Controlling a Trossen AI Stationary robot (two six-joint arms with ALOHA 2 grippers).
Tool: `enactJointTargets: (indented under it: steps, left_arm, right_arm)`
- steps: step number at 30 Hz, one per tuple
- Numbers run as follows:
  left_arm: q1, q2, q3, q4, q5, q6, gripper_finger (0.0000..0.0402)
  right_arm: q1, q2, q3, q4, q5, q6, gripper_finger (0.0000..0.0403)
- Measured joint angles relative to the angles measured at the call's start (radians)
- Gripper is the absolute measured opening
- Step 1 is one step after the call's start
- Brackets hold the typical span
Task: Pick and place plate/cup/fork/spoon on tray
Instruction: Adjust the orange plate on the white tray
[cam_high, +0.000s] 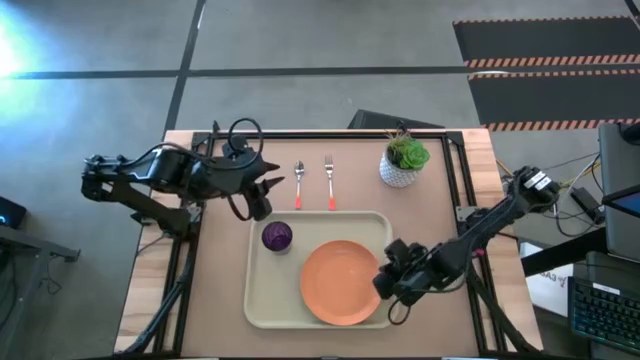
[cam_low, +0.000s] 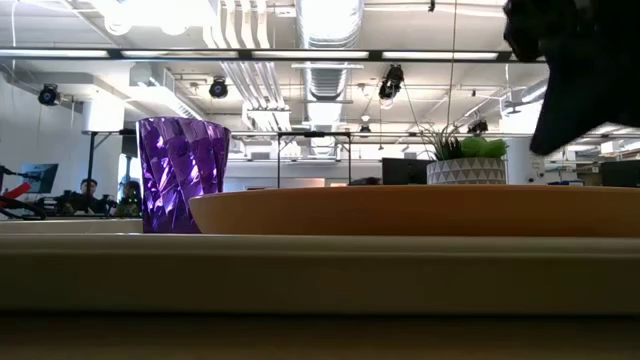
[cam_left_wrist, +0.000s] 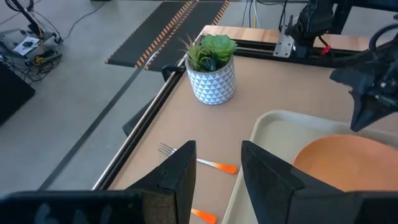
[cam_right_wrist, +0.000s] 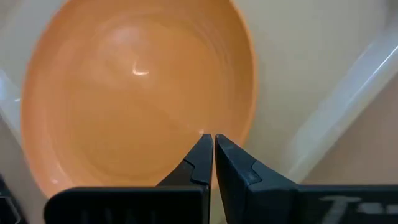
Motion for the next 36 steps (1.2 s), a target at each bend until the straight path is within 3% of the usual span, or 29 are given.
enactJointTargets:
  steps: [8,33,36]
  left_arm:
    - [0.0,0.002,0.0,-0.035,0.0,0.001,0.0111]
    - [0.0,0.003,0.0,-0.04,0.001,0.001,0.0111]
    - [0.0,0.002,0.0,-0.04,0.001,0.001,0.0111]
  right_arm:
    - [0.0,0.069,-0.003,-0.018,-0.114,0.06,0.0008]
    - [-0.031,0.103,-0.003,-0.069,-0.118,-0.047,0.0008]
    - [-0.053,0.14,-0.003,-0.054,-0.164,-0.076,0.0008]
